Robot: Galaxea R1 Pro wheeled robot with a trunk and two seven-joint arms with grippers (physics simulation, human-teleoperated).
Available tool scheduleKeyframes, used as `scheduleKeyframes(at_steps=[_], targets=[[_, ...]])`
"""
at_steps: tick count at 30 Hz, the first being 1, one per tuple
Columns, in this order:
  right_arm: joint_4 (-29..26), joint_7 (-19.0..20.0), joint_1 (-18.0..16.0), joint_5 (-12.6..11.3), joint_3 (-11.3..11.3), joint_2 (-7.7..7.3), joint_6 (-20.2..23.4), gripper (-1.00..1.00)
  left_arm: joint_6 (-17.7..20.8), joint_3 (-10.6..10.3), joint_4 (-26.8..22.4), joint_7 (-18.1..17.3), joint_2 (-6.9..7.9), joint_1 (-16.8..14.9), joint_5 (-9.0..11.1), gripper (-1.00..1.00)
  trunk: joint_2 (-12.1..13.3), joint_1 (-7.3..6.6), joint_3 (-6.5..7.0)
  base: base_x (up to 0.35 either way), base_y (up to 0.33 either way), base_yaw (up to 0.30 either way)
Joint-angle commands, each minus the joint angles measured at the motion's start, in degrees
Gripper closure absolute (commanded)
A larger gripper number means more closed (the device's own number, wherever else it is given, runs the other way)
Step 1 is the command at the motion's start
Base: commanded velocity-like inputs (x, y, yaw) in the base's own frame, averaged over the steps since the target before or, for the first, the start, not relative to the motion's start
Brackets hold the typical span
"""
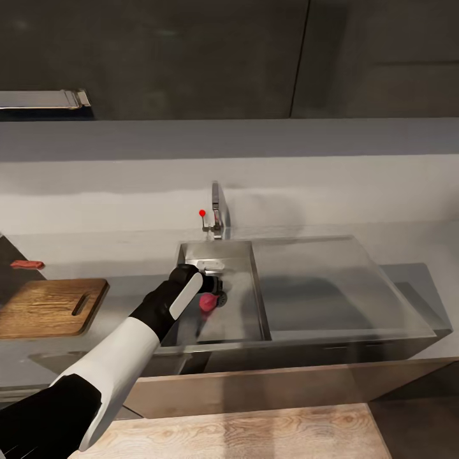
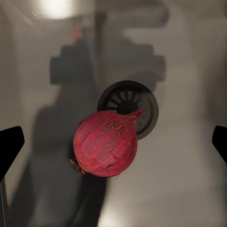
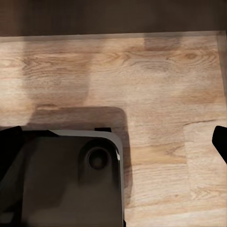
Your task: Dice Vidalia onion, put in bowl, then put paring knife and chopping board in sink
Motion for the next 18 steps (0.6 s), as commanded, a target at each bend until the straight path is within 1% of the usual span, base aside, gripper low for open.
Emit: scheduleKeyframes(at_steps=[1,8,18], targets=[[0.0,-0.5,0.0,0.6,-0.2,0.02,-0.1,-1.0,0.1,-0.2,-0.1,0.6,0.03,-0.1,0.6,-1.0,-0.1,0.03,-0.1,0.0,0.0,0.0],[0.0,-0.5,0.0,0.6,-0.2,0.04,0.0,-1.0,0.1,-0.2,0.0,0.6,0.03,-0.1,0.6,-1.0,-0.1,0.03,-0.21,0.0,0.0,0.0],[0.0,-0.5,0.0,0.6,-0.2,0.07,0.0,-1.0,0.1,-0.2,0.6,0.6,0.03,-0.1,0.6,-1.0,-0.1,0.03,-1.0,0.0,0.0,0.0]])
